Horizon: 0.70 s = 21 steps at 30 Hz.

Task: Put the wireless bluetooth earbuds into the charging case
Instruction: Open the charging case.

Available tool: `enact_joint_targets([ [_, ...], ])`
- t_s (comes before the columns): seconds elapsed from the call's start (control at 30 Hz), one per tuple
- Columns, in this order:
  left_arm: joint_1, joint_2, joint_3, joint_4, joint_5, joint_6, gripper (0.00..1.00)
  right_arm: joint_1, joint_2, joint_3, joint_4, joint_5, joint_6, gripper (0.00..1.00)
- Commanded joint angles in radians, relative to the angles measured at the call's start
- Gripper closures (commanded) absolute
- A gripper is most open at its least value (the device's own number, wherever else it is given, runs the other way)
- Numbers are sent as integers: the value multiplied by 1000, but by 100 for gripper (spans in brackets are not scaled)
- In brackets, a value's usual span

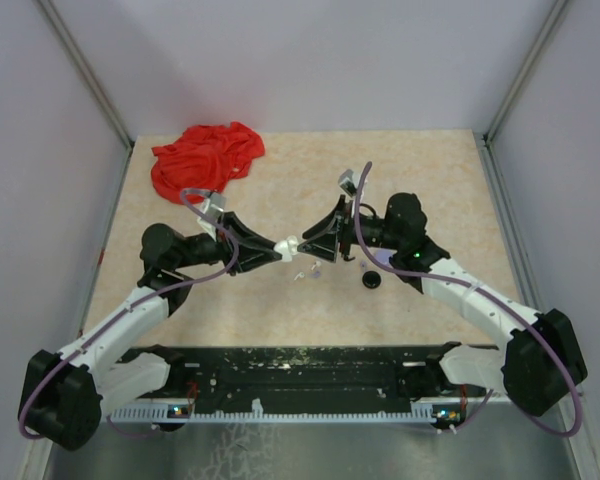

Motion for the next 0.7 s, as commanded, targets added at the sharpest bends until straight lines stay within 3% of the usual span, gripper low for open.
enact_joint_targets([
  [0.0,-10,-19,-1,-7,-23,15,99,-4,-19,43,48,-3,-11,50],
  [0.4,-9,-1,8,-16,-56,8,99,18,-15,45,98,-27,10,44],
  [0.67,-10,6,-1,46,-34,-28,99,32,19,42,145,-33,24,52],
])
